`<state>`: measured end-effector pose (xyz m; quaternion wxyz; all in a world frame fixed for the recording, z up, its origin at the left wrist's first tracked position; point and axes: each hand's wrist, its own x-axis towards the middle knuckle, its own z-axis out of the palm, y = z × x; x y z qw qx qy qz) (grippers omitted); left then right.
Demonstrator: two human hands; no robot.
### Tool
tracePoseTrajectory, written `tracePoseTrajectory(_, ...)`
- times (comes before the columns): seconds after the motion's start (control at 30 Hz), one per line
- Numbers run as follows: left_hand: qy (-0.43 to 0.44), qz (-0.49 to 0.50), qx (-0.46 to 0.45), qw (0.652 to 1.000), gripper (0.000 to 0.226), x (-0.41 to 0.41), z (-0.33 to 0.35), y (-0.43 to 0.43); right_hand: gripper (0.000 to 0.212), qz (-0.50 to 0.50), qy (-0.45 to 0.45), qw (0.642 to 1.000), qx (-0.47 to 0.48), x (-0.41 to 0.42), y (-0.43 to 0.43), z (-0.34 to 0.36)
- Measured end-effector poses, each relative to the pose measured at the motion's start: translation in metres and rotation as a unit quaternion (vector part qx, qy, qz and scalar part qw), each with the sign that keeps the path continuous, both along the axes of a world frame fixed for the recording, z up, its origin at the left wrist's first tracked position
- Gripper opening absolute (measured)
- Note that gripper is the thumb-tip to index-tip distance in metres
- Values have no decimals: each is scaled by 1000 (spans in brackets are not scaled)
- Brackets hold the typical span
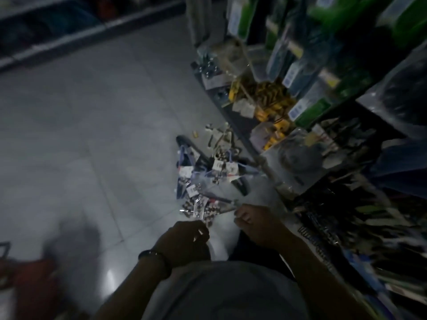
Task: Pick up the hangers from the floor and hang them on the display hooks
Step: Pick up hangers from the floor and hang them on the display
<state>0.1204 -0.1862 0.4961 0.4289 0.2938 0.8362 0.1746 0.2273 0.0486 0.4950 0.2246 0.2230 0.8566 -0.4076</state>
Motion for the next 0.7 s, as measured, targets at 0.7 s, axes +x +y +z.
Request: tracePoseTrajectory(0.7,-210,268,-156,927,57,-110,-585,66,44,135,-282,950,3,-178,46,-603)
